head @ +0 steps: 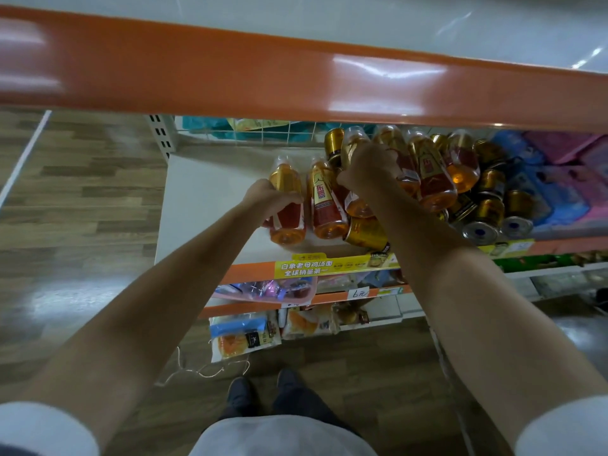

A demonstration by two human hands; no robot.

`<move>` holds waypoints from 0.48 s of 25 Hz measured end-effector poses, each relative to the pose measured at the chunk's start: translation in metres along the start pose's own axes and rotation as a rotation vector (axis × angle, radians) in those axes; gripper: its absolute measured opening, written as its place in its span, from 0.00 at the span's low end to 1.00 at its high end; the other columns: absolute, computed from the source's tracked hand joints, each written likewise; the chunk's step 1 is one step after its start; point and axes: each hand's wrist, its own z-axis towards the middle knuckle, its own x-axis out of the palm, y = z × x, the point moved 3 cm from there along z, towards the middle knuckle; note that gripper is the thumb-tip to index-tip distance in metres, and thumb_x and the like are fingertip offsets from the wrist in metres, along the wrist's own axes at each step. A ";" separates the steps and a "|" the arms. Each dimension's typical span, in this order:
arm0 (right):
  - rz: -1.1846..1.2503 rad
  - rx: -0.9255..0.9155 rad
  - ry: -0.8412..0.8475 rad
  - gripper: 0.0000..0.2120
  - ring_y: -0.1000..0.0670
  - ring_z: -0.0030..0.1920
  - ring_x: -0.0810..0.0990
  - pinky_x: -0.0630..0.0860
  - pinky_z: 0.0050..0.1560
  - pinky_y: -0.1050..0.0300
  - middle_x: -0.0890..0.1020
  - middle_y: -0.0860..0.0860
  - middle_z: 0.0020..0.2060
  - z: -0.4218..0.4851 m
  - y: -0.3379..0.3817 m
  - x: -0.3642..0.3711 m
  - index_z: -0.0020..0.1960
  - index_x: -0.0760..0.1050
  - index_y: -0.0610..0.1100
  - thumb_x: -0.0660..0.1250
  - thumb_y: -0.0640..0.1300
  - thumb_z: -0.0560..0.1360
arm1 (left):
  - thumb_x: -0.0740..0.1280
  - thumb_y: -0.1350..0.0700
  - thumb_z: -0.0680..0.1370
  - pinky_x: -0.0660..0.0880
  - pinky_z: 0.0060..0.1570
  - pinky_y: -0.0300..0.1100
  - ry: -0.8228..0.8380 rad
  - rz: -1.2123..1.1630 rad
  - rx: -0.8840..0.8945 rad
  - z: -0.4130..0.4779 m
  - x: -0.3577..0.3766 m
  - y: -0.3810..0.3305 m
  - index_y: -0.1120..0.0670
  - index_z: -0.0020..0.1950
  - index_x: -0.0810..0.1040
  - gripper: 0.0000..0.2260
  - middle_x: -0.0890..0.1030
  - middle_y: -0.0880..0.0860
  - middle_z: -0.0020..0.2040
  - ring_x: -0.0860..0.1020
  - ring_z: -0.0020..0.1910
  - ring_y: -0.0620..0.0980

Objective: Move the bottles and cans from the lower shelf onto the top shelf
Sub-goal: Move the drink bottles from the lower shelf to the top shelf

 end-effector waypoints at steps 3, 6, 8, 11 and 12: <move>0.064 -0.031 0.061 0.32 0.36 0.60 0.75 0.74 0.56 0.44 0.76 0.37 0.60 0.002 0.000 -0.004 0.66 0.71 0.37 0.73 0.52 0.69 | 0.74 0.54 0.72 0.77 0.42 0.48 0.017 -0.150 -0.038 0.000 -0.010 0.003 0.56 0.56 0.67 0.20 0.74 0.53 0.43 0.77 0.49 0.55; 0.055 -0.038 0.075 0.31 0.37 0.61 0.75 0.73 0.57 0.45 0.75 0.37 0.62 0.004 0.000 -0.004 0.67 0.70 0.37 0.74 0.50 0.70 | 0.75 0.58 0.71 0.78 0.48 0.51 0.050 -0.257 0.014 0.000 -0.029 0.006 0.58 0.61 0.70 0.22 0.78 0.55 0.48 0.79 0.53 0.56; 0.022 -0.071 0.084 0.30 0.38 0.62 0.74 0.73 0.58 0.46 0.75 0.38 0.62 0.002 0.004 -0.005 0.68 0.70 0.36 0.73 0.51 0.72 | 0.75 0.63 0.69 0.78 0.55 0.54 0.076 -0.314 0.126 0.001 -0.047 0.008 0.57 0.62 0.71 0.24 0.79 0.56 0.53 0.78 0.57 0.57; 0.014 -0.105 0.080 0.30 0.39 0.56 0.77 0.75 0.51 0.49 0.78 0.39 0.56 0.003 0.010 0.000 0.65 0.71 0.36 0.73 0.54 0.72 | 0.74 0.71 0.65 0.76 0.57 0.52 0.105 -0.259 0.349 -0.003 -0.074 0.007 0.54 0.64 0.68 0.31 0.77 0.54 0.55 0.76 0.59 0.55; 0.021 -0.110 0.069 0.30 0.40 0.53 0.79 0.76 0.50 0.50 0.79 0.40 0.53 0.001 0.013 0.001 0.63 0.71 0.36 0.73 0.54 0.71 | 0.74 0.72 0.64 0.75 0.58 0.52 0.105 -0.185 0.401 -0.004 -0.080 0.008 0.54 0.65 0.67 0.33 0.76 0.52 0.55 0.75 0.60 0.55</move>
